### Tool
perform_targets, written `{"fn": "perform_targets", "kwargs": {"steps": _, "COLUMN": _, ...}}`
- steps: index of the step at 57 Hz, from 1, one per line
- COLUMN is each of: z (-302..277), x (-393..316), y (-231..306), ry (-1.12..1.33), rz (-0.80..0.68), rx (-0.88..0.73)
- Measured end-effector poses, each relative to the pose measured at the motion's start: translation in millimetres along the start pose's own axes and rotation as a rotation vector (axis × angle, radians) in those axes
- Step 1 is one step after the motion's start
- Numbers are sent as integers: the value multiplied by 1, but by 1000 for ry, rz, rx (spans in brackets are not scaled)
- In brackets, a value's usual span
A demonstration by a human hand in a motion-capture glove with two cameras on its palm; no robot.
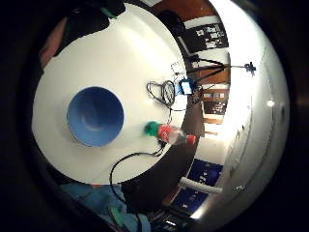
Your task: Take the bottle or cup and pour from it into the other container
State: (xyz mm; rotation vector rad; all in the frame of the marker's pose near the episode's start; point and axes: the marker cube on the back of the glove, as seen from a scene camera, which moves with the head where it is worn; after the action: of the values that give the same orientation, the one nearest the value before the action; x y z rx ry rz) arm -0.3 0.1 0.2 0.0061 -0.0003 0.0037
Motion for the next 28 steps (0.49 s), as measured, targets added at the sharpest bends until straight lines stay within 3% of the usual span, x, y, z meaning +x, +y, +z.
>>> {"fn": "perform_targets", "kwargs": {"steps": 28, "z": -18, "x": 51, "y": 55, "ry": 1, "rz": -78, "rx": 210}}
